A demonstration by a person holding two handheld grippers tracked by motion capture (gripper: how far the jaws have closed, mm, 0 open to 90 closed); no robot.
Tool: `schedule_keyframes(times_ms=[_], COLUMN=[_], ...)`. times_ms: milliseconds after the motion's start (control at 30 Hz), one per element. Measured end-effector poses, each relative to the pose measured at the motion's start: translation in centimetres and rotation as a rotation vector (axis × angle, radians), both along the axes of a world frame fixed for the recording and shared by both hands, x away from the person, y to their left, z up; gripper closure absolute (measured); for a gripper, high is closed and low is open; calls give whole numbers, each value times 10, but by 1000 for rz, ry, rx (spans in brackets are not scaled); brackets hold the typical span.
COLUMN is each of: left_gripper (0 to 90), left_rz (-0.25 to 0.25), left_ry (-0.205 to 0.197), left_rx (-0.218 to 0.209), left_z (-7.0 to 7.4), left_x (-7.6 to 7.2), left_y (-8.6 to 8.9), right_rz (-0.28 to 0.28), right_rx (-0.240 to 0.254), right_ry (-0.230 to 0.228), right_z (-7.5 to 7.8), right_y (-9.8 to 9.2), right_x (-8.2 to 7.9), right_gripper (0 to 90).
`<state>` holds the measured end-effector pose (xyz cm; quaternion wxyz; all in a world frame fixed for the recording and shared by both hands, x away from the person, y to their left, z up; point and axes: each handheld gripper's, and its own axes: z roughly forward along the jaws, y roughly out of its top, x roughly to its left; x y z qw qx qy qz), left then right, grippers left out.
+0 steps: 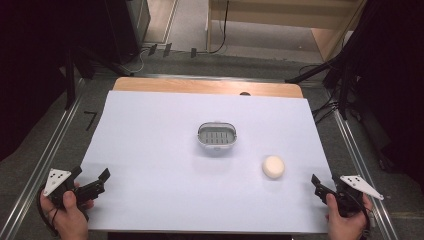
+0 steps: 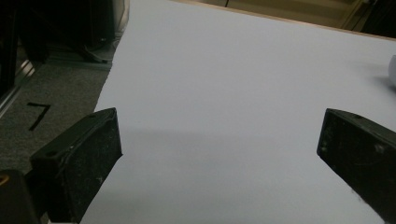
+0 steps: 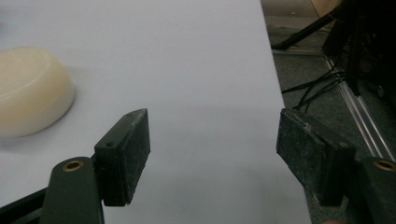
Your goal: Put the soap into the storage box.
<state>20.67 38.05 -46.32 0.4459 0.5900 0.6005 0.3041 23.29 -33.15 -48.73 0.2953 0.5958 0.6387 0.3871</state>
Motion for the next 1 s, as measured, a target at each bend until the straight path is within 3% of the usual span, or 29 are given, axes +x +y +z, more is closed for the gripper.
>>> schedule_keyframes(times_ms=[200,367,600,733,1000], left_gripper=[2,3,3,3,3], left_rz=[-2,-7,-9,-13,-28], left_ry=[4,16,24,31,41], left_rx=[8,18,43,58,83], left_z=[0,0,0,0,0], left_x=[1,2,3,3,4], left_y=[-1,-2,-5,-6,-9], right_rz=[47,85,128,165,246], right_rx=[41,6,-19,-68,-47], right_ry=[32,88,118,160,244], right_z=[3,4,9,15,16], right_y=[3,14,25,34,43], right_x=[4,6,5,6,15], right_gripper=[309,242,187,155,140])
